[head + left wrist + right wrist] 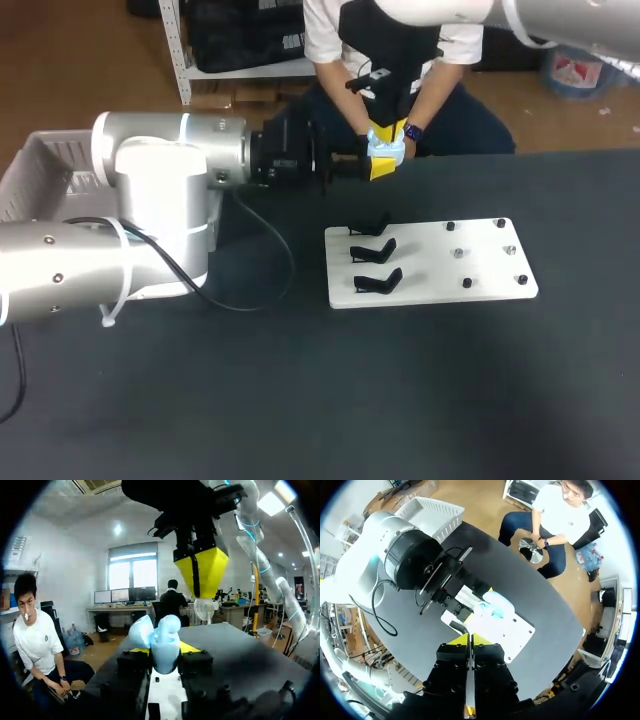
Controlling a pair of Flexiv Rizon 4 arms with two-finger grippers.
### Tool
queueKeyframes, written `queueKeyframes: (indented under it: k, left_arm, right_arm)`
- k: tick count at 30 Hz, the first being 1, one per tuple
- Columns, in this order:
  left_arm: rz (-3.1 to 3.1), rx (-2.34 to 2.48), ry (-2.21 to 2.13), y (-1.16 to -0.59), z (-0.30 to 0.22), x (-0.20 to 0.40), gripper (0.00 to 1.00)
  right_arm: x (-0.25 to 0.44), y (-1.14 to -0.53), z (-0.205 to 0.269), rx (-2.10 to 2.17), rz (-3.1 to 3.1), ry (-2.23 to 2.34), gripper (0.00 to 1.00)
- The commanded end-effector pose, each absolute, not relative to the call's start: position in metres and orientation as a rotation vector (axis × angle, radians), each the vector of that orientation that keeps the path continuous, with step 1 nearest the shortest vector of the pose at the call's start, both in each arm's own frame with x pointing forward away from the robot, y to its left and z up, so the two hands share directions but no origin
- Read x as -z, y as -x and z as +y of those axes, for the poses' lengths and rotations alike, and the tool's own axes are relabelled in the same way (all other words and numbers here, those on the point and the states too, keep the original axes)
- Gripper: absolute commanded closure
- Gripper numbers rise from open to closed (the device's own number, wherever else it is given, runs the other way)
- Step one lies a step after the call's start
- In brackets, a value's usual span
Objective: Pick up each earbud case from the left stands, insert the matching earbuds, close the lid, and place the case in the box.
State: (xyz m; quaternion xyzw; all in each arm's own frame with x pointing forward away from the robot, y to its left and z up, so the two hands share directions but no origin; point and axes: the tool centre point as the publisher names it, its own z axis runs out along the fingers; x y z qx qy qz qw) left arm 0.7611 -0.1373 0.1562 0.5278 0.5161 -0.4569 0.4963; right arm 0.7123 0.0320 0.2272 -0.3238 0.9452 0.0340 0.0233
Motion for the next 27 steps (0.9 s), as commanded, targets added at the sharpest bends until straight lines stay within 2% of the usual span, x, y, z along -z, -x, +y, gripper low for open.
queueKeyframes:
  k: [1, 27]
  left_arm:
    - [1.244, 1.102, -1.272, -0.759, -0.137, -0.155, 1.0]
    - [1.244, 1.102, -1.272, -0.759, -0.137, -0.155, 1.0]
  right_arm:
    - [-0.221, -0.699, 0.024, -0.133, 2.892, 0.975, 1.0]
    - [-0.204, -0.731, 0.034, -0.108, 2.904, 0.967, 1.0]
